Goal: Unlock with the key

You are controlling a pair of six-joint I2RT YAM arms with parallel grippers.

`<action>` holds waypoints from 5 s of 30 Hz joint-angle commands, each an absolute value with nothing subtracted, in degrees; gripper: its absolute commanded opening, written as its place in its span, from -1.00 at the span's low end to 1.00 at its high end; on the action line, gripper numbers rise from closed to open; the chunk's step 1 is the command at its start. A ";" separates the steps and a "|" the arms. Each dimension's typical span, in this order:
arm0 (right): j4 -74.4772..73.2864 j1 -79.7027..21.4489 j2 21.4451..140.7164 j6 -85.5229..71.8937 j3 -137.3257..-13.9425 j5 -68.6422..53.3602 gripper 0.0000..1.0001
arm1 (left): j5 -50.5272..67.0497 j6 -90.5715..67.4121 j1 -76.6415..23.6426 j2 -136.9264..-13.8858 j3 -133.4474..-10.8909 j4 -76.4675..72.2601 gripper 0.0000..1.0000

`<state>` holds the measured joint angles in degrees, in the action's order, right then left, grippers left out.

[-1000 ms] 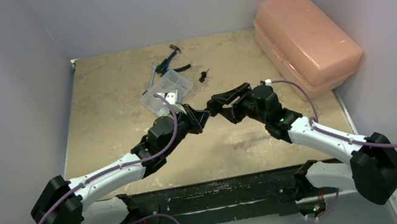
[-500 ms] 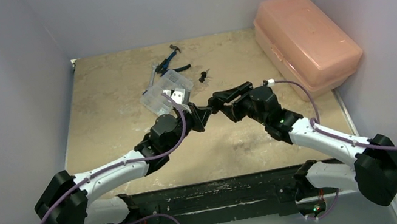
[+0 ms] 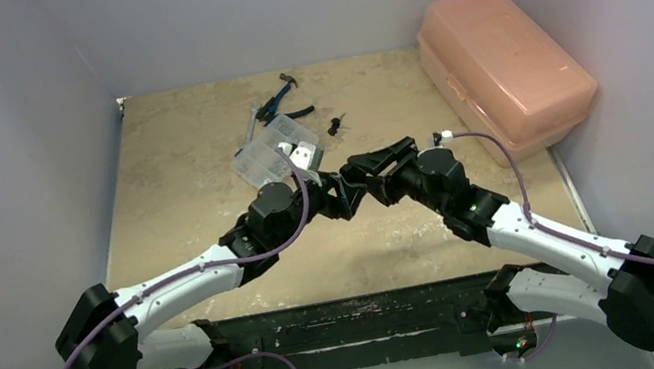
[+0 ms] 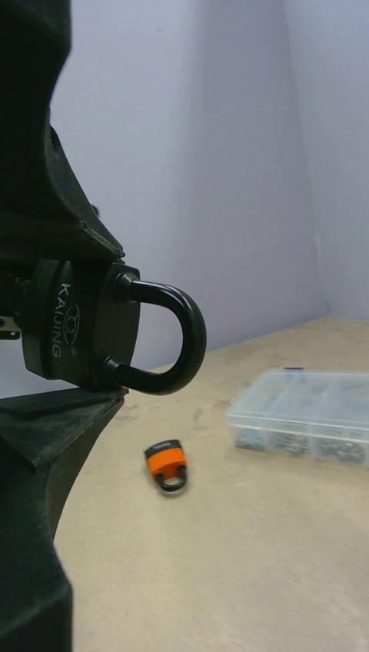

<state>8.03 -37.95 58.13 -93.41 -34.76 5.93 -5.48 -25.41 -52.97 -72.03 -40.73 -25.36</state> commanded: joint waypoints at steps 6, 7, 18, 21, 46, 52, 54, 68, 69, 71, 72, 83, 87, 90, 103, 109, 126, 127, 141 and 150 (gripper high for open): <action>12.34 -39.27 55.81 -92.64 -35.89 6.76 -1.00 | -2.99 -20.26 -53.35 -61.67 -43.51 -10.87 0.43; 11.98 -39.29 55.81 -92.29 -36.05 7.22 -1.00 | -2.51 -19.66 -53.35 -60.70 -43.92 -9.33 0.43; 7.60 -39.25 54.52 -86.64 -38.41 10.13 -1.00 | -3.37 -16.13 -53.35 -59.34 -46.24 -4.26 0.64; 8.36 -39.24 54.19 -85.78 -38.41 8.92 -1.00 | -3.67 -17.48 -53.34 -62.04 -45.87 -7.64 0.62; 10.88 -39.23 51.70 -82.03 -37.72 7.58 -0.97 | -3.61 -24.61 -53.18 -72.61 -45.48 -21.89 -1.00; 10.29 -39.27 49.44 -78.43 -37.22 11.71 0.50 | -4.22 -29.77 -52.64 -69.25 -44.12 -22.88 -1.00; 12.78 -39.26 48.52 -76.67 -35.69 12.00 0.79 | -4.16 -31.19 -52.33 -67.50 -43.46 -23.20 -1.00; 49.37 -38.34 45.88 -69.69 -18.13 0.54 0.97 | -0.63 -42.42 -50.02 -58.86 -38.82 -30.50 -1.00; 50.70 -38.22 46.07 -70.07 -17.23 0.16 0.97 | -0.90 -43.05 -50.01 -58.43 -38.72 -30.64 -1.00; 51.37 -38.08 46.69 -70.22 -17.01 -1.33 0.94 | -1.68 -43.16 -50.02 -57.71 -38.51 -30.60 -1.00; 50.86 -38.06 46.89 -70.27 -17.05 -2.15 0.94 | -2.29 -43.17 -50.02 -57.36 -38.20 -30.61 -1.00; 59.87 -38.05 52.19 -75.32 -13.45 -8.98 0.89 | -10.06 -47.91 -49.92 -56.57 -35.26 -37.57 -1.00; 63.00 -38.05 55.61 -76.46 -13.51 -8.92 0.88 | -10.87 -50.07 -49.97 -56.99 -34.89 -39.94 -1.00; 69.02 -38.03 60.07 -77.92 -14.28 -9.73 0.79 | -10.22 -51.91 -49.92 -57.27 -34.27 -42.55 -1.00; 92.44 -38.06 77.05 -87.28 -20.21 -13.90 0.24 | -8.74 -55.55 -49.89 -57.16 -32.41 -46.10 -1.00; 94.48 -37.87 78.08 -87.63 -20.73 -13.41 0.10 | -9.00 -55.48 -49.90 -56.43 -32.05 -46.03 -1.00; 92.69 -37.18 76.88 -86.44 -21.78 -13.68 0.01 | -7.32 -59.07 -49.90 -54.22 -29.20 -46.44 -1.00; 92.27 -37.18 76.68 -86.27 -22.06 -13.87 -0.01 | -7.30 -59.40 -49.84 -54.23 -28.91 -46.74 -1.00; 86.98 -37.17 76.01 -83.49 -24.26 -19.01 -1.00 | -6.01 -57.73 -49.86 -54.82 -27.81 -47.14 -0.97; 77.05 -37.00 71.51 -79.50 -25.10 -20.14 -1.00 | -7.20 -47.32 -49.84 -47.02 -32.79 -27.38 0.41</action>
